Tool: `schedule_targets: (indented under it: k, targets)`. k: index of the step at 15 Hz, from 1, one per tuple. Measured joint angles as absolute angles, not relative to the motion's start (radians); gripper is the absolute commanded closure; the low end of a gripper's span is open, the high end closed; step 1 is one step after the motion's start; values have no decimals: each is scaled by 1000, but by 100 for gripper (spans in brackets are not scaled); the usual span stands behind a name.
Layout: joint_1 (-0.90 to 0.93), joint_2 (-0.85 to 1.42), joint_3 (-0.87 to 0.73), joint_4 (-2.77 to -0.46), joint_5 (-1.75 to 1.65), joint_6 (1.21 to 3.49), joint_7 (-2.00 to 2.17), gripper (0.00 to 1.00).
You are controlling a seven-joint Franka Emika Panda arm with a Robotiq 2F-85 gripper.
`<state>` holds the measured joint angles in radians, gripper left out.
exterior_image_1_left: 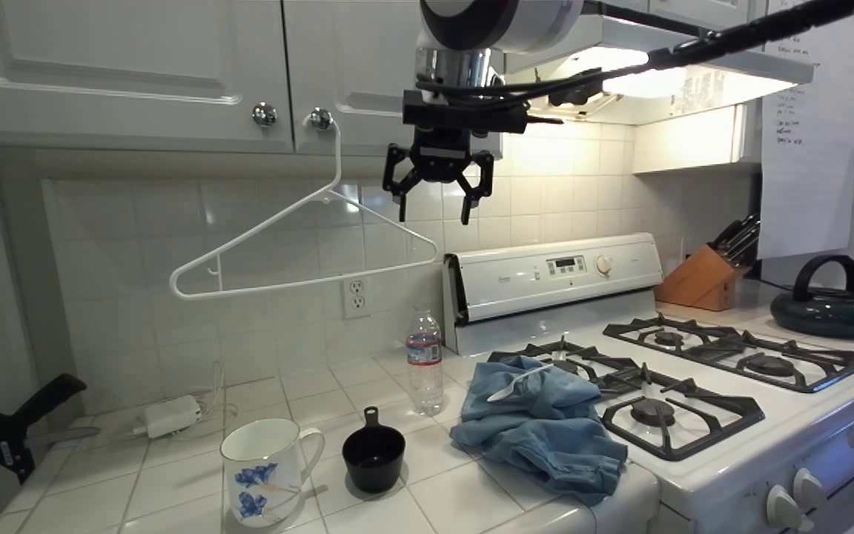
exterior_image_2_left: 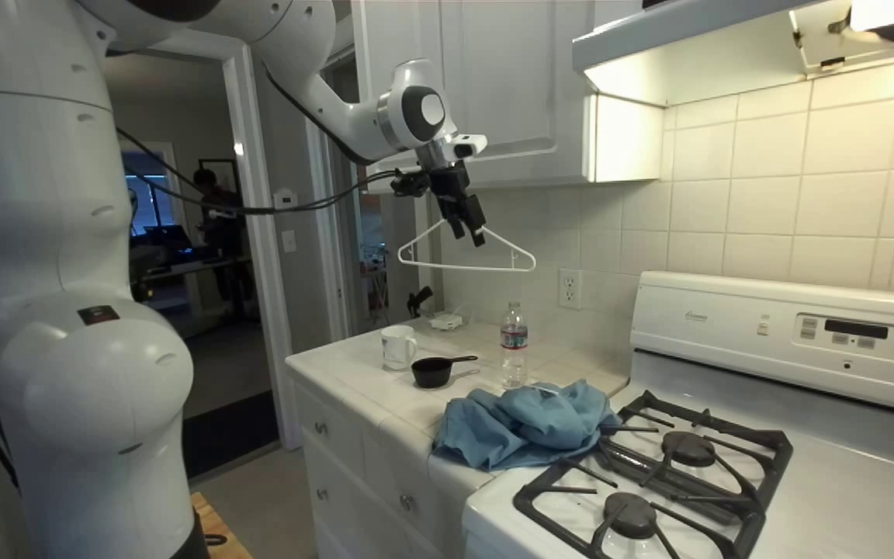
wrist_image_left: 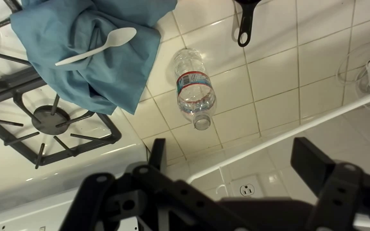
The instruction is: Put the white hanger on the stovetop.
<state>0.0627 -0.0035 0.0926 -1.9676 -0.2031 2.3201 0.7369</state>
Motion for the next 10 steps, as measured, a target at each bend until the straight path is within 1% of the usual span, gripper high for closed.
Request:
schedule_targets:
  k: [7, 10]
  targets:
    - [63, -4, 92, -1972, -203, 2320, 737, 0]
    - [74, -11, 99, -1987, -184, 2357, 707, 0]
